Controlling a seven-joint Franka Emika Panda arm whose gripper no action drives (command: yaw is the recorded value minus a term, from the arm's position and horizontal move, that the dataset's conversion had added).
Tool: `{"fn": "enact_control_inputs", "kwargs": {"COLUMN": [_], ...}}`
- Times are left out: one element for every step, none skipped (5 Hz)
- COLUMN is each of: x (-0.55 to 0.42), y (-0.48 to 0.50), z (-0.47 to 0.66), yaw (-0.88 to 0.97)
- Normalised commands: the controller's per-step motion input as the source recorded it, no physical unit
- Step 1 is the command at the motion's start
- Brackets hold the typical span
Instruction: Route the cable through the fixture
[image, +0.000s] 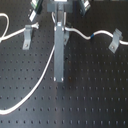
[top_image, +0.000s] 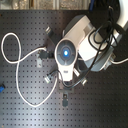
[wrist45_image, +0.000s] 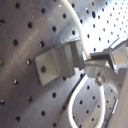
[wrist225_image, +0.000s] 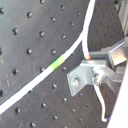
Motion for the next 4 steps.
{"fn": "enact_control_inputs", "kwargs": {"x": [-0.011, -0.006, 0.122, 0.238], "y": [-0.106, -0.052, -0.102, -0.289], "z": [-0.51, -0.48, -0.08, 0.0], "yaw": [0.0, 0.13, 0.14, 0.01]}}
